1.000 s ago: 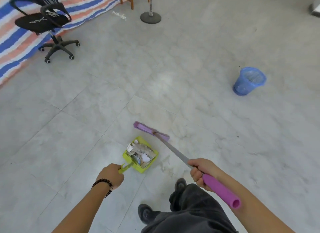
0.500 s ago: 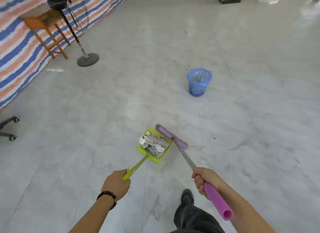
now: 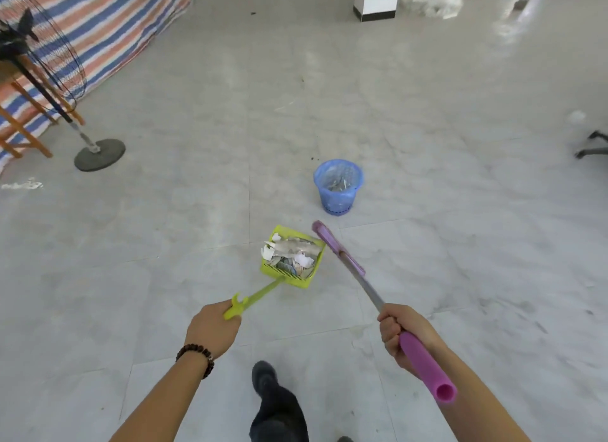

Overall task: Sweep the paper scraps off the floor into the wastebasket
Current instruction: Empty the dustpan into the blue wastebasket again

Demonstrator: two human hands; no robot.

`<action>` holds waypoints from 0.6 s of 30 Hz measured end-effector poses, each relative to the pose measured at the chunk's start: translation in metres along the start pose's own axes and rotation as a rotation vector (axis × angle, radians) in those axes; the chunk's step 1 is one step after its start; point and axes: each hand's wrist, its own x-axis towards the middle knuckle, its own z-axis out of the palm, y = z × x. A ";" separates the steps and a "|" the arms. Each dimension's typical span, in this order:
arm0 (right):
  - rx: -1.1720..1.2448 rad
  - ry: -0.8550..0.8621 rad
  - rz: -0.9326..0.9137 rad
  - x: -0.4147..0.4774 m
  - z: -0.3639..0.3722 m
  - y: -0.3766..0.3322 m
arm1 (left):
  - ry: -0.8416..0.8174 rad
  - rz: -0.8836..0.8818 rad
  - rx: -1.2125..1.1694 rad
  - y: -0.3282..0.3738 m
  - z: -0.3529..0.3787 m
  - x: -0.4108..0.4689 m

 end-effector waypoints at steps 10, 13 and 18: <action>0.186 0.135 -0.022 0.091 0.082 -0.140 | 0.067 0.216 -0.011 0.105 -0.073 0.228; 0.269 0.162 -0.058 0.111 0.112 -0.179 | 0.058 0.317 0.046 0.143 -0.106 0.288; 0.412 0.177 -0.101 0.137 0.133 -0.224 | 0.043 0.458 0.253 0.195 -0.121 0.371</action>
